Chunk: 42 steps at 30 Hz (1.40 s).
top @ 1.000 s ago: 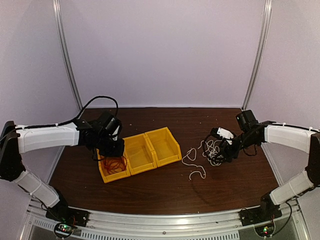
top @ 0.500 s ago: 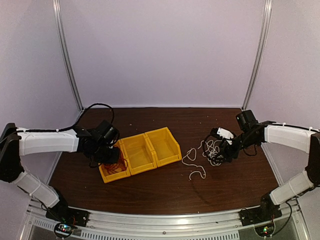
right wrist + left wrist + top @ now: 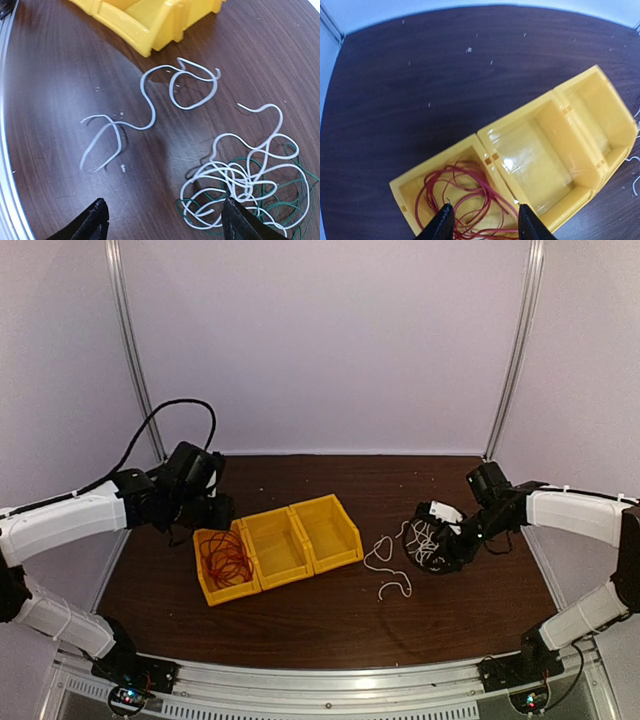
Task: Untangle the cables
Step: Adjust the untangled cable in the bin, then pick up the untangled cable from the center of the board, then place the untangled cable in the bin.
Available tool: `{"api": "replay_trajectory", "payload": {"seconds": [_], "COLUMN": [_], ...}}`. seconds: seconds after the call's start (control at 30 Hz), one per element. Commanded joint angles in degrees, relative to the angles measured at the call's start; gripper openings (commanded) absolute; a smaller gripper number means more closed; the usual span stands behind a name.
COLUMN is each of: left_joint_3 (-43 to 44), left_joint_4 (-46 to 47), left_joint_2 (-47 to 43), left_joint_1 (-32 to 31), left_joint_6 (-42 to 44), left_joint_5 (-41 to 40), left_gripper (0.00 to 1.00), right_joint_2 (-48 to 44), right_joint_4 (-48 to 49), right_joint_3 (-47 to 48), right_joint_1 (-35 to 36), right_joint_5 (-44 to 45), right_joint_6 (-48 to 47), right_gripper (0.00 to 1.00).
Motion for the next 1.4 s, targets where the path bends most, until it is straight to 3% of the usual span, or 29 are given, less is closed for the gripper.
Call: {"api": "replay_trajectory", "payload": {"seconds": [0.0,0.17,0.33,0.4,0.43,0.5,0.53,0.57,0.77,0.93,1.17,1.37], "left_joint_3": [2.2,-5.1,-8.2,-8.1,-8.1,-8.7,-9.1,-9.5,-12.6,-16.3,-13.9,-10.3], "left_joint_4": [8.4,21.8,25.9,25.1,24.8,24.7,24.8,25.0,30.8,39.3,34.4,25.4], "left_joint_2": [-4.5,-9.1,-11.1,-11.1,-11.1,-11.3,-11.4,-11.5,-13.3,-14.6,-15.5,-19.1], "left_joint_1": [0.1,0.1,0.1,0.1,0.1,0.1,0.1,0.1,0.1,0.1,0.1,0.1], "left_joint_6": [10.2,13.6,11.7,10.2,9.8,9.6,9.7,10.0,16.5,18.7,18.0,21.8], "left_joint_5": [-4.0,-6.7,-4.9,-3.3,-2.0,0.2,0.8,1.4,12.5,22.8,19.7,7.8], "left_gripper": [0.55,0.92,0.94,0.92,0.91,0.89,0.88,0.88,0.76,0.75,0.75,0.77], "right_joint_2": [1.3,5.9,10.8,12.3,12.8,12.7,12.0,11.1,5.9,3.5,2.8,4.1], "right_joint_4": [-4.2,-3.3,-0.9,-1.5,-1.9,-3.1,-3.6,-4.5,-16.1,-22.9,-26.9,-25.6], "right_joint_3": [2.4,3.4,4.5,5.3,5.7,6.5,6.9,7.3,13.8,21.3,32.8,41.4], "right_joint_1": [5.5,12.8,15.0,15.0,15.1,15.1,15.0,15.1,15.1,15.1,15.7,17.8], "right_joint_5": [-5.2,-1.8,4.5,4.7,4.5,3.7,3.4,2.8,-0.1,-1.3,-1.9,-4.2], "right_joint_6": [-2.4,-0.4,2.9,3.3,3.2,2.8,2.5,2.1,-4.5,-6.7,-7.3,-5.3], "right_gripper": [0.79,0.80,0.74,0.61,0.50,0.13,0.03,0.00,0.00,0.00,0.00,0.00]}}
